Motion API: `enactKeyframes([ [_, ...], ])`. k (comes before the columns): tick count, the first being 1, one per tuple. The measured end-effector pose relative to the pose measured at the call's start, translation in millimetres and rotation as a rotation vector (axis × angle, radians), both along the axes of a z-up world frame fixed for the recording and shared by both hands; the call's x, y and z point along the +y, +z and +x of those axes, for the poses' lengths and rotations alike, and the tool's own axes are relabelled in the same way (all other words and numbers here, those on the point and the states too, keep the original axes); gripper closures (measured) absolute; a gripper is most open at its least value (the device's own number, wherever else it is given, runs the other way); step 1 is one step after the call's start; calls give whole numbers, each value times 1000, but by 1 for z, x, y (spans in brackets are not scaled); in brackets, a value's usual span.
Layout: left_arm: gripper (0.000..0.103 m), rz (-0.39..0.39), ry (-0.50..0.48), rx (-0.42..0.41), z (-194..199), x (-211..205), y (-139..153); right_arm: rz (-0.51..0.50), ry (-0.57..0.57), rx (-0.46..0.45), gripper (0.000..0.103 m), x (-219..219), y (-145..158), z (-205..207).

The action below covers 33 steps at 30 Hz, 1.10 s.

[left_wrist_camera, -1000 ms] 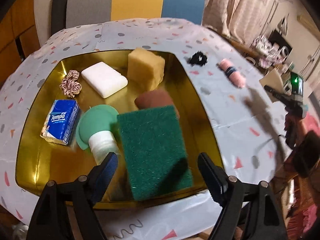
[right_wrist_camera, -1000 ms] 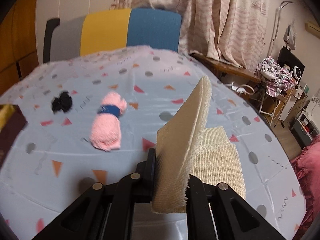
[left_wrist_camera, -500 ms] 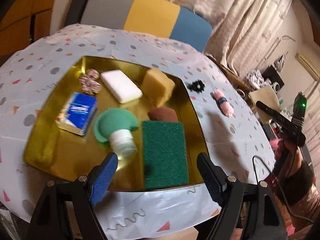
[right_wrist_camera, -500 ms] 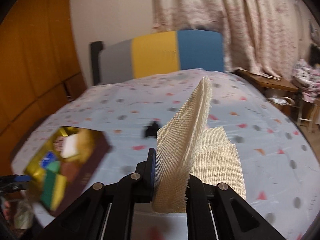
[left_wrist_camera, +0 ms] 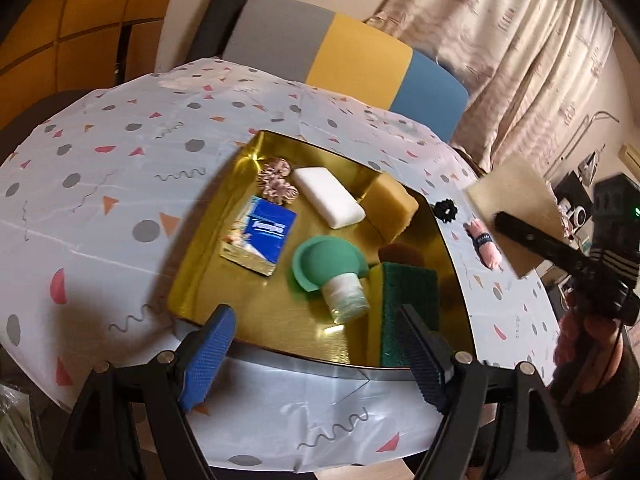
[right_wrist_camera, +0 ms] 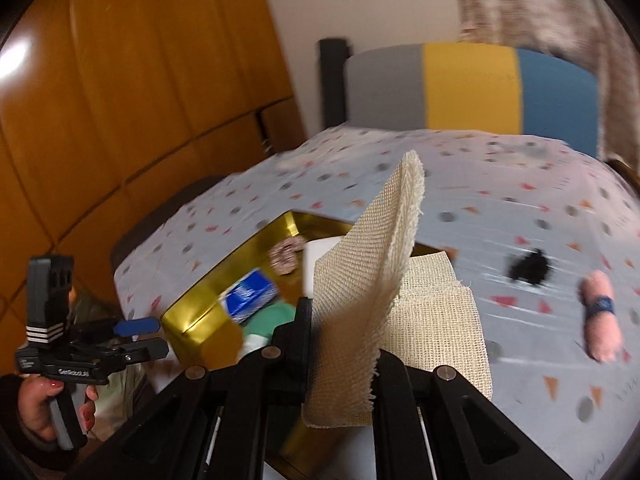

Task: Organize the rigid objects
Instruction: 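Carry the beige knit cloth over the tray and release it with the right gripper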

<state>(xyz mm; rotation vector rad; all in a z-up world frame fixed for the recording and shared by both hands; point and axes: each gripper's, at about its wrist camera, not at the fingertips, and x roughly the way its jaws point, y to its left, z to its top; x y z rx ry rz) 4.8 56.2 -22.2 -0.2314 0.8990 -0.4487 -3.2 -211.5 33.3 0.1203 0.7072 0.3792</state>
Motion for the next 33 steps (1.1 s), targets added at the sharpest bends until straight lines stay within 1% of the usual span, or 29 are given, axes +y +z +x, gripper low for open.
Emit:
enactKeyframes([
  [2,21,-5,6,-3,0,5,1,-27,43,21,94,22,-5,16],
  [6,21,-12,22,-7,-1,15,1,-53,87,78,93,48,-18,43],
  [11,21,-32,42,1,-1,26,-1,-43,106,160,93,67,-32,78],
  [17,21,-40,55,8,-1,32,-2,-45,143,221,92,99,-43,103],
  [18,21,-43,56,9,-1,33,-2,-34,145,233,82,101,-44,107],
  [19,21,-45,58,8,-1,34,-2,-20,137,251,54,102,-49,111],
  [21,21,-46,63,6,-1,36,-1,-16,91,265,22,99,-52,113],
  [25,21,-50,76,11,0,42,-4,21,44,244,21,81,-48,105],
  [27,21,-53,79,17,1,42,-6,4,8,214,21,71,-42,96],
  [29,21,-59,78,20,2,40,-8,-15,-4,203,23,66,-37,89],
  [33,21,-54,59,23,3,32,-9,-39,51,213,27,74,-34,75],
])
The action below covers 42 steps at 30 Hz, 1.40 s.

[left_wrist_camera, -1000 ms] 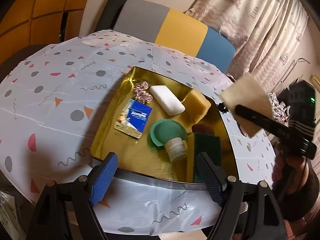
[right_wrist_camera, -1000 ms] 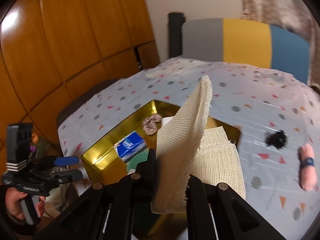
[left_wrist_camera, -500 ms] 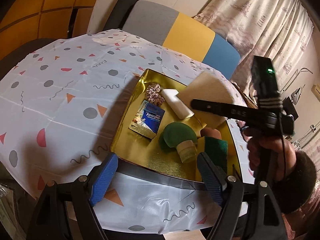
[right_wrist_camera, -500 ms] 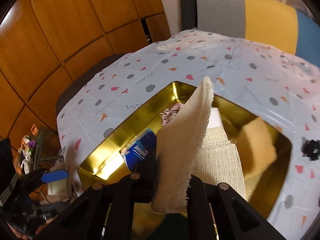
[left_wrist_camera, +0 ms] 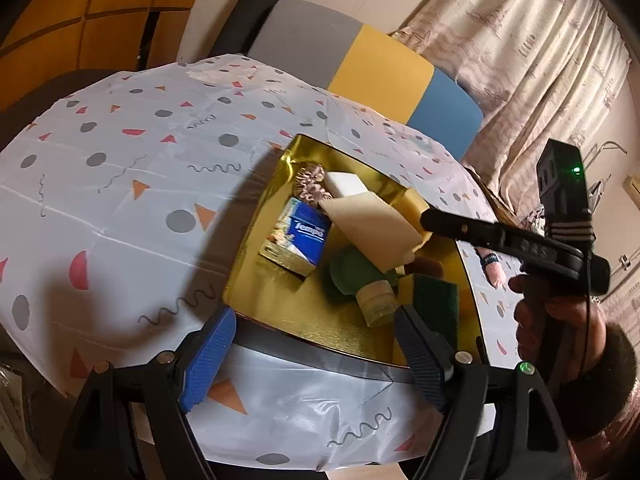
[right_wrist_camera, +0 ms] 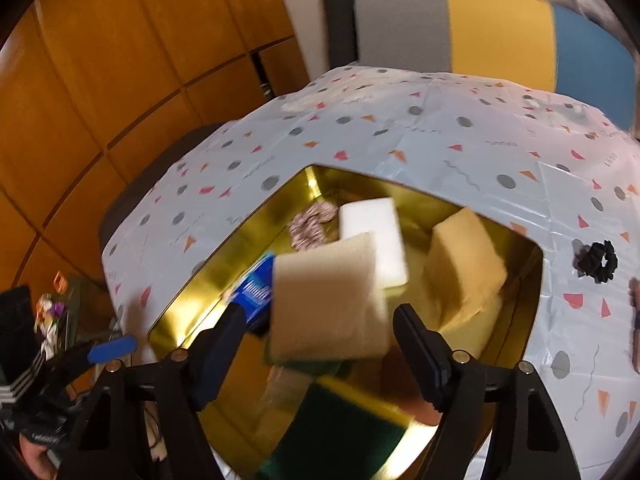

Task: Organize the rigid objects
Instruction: 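Carry the beige knit cloth over the tray and release it with the right gripper, then grasp the pink towel roll with the right gripper while the left gripper approaches the black scrunchie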

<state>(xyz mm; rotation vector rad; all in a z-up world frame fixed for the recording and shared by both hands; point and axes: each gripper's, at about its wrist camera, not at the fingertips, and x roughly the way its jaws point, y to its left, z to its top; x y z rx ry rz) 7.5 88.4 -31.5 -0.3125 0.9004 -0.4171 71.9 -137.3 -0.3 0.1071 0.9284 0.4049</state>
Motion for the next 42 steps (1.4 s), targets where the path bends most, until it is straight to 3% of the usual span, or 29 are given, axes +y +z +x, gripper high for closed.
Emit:
enactKeyframes([
  [5,21,7,-12,-6,-2,-5,4,-157,95,3,40,33,-16,-5],
  [9,21,16,-2,-18,-5,-1,9,-227,-17,20,44,19,-32,8],
  [11,21,19,6,-18,-6,0,10,-173,-54,28,44,6,-30,10],
  [14,21,16,6,-11,-5,-1,9,-1,-76,20,42,-18,-18,-3],
  [16,21,1,-7,-4,-4,-6,9,41,-99,2,34,-28,-11,-13],
  [18,21,-6,-25,-14,-5,-14,11,68,-135,-23,32,-44,-5,-27],
  [23,21,-36,-66,-63,-12,-34,21,53,-205,-45,32,-71,-2,-50],
  [33,21,76,-56,-64,-11,-69,28,-57,-308,-83,29,-110,-3,-75],
  [42,21,185,5,-113,-14,-86,42,-68,-354,-82,28,-135,-11,-83],
])
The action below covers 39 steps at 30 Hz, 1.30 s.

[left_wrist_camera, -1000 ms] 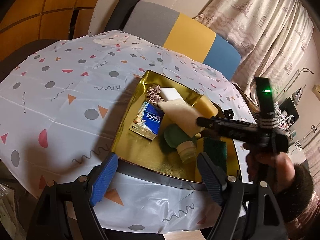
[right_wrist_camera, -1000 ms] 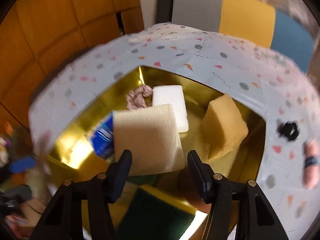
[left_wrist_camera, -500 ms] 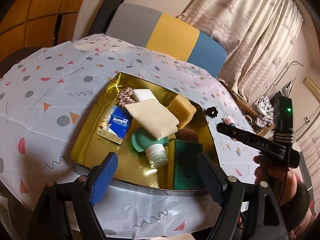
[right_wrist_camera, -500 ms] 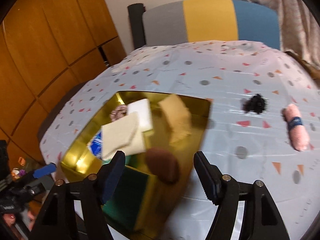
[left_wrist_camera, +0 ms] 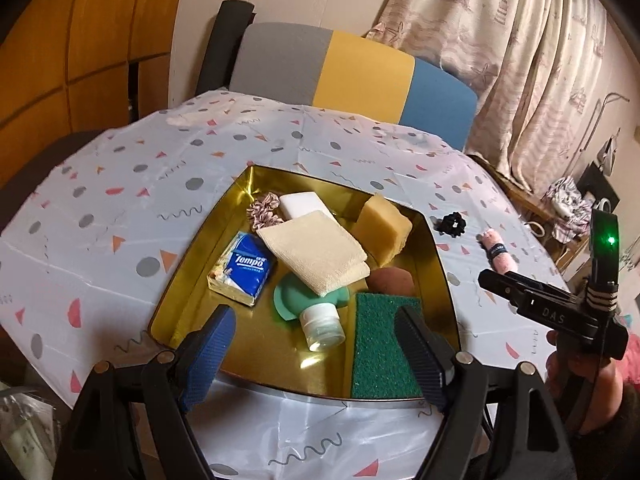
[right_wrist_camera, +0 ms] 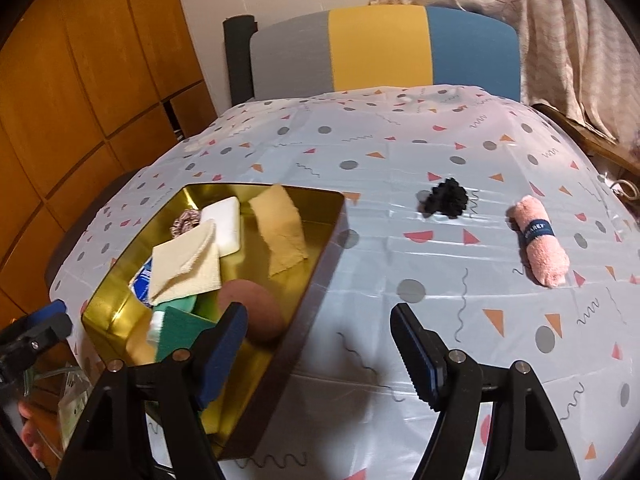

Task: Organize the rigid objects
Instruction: 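Grasp the pink towel roll with the right gripper while the left gripper approaches the black scrunchie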

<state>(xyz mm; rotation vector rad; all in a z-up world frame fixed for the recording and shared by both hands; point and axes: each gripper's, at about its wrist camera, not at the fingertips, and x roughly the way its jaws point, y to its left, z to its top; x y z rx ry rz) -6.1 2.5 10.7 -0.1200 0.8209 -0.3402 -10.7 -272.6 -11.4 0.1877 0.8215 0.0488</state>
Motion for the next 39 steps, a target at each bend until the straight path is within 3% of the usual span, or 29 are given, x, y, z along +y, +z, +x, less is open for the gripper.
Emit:
enactKeyframes([
  [10,21,90,-55,-13,2,-51,11,-15,-84,48,28,-50,-26,2],
  [19,21,138,-185,-31,1,-117,16,-106,-278,89,28,-152,-59,11],
  [25,21,167,-216,-21,0,-145,15,-60,-393,57,28,-221,-55,53],
  [32,21,190,-204,-4,9,-158,17,-96,-396,122,28,-246,-79,108],
  [36,21,193,-208,19,19,-168,15,-51,-399,149,47,-256,-97,115],
  [39,21,183,-222,48,30,-184,12,-54,-381,106,59,-254,-98,109],
])
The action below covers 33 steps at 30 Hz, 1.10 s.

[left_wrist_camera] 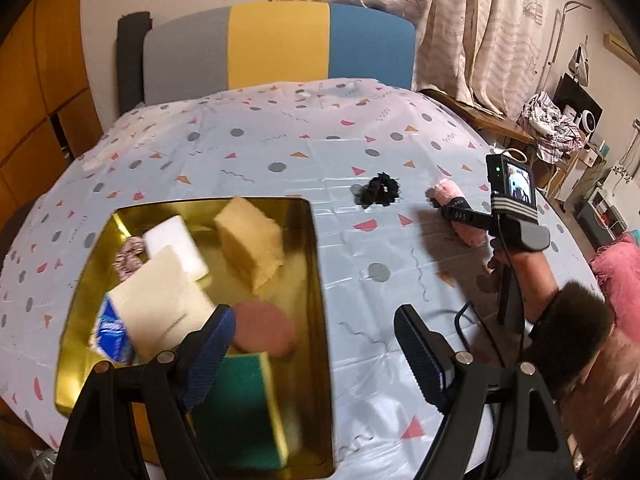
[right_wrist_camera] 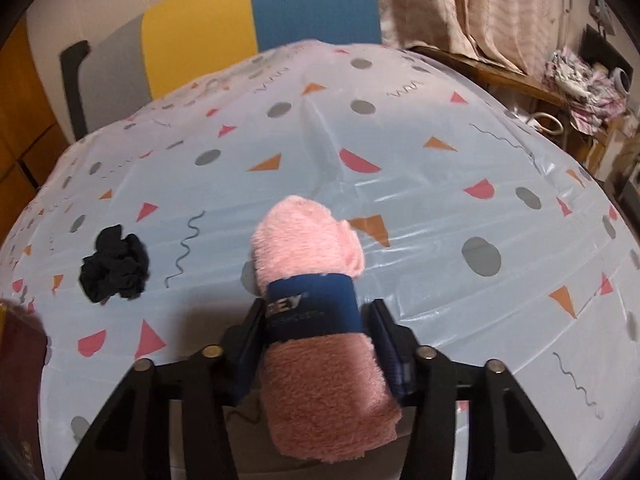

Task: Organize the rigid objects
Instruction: 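Grasp the pink towel roll with the right gripper while the left gripper approaches the black scrunchie, then grasp the black scrunchie with the left gripper and drop it into the tray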

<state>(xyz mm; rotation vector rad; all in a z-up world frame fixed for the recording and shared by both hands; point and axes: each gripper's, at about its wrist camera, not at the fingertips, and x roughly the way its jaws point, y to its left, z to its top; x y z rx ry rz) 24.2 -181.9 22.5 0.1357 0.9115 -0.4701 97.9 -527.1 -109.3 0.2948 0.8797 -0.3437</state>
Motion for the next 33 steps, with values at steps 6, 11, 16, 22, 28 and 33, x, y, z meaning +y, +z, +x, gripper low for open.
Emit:
enactKeyframes([
  [6,21,33,-25,24,21,-42,-5,113,-8,-59,63,-1,7,-39],
  [11,21,38,-53,29,44,-84,-4,143,-19,-79,63,7,8,-78],
  [16,21,65,-78,6,77,-128,-9,121,-38,-86,63,17,-3,-100],
  [22,26,71,-68,85,125,-163,-39,82,-50,-107,63,20,-4,-103],
  [28,26,107,-41,58,155,-186,-63,50,-51,-105,63,23,-5,-102],
  [33,26,115,-26,34,176,-201,-78,38,-51,-108,63,24,-6,-102],
])
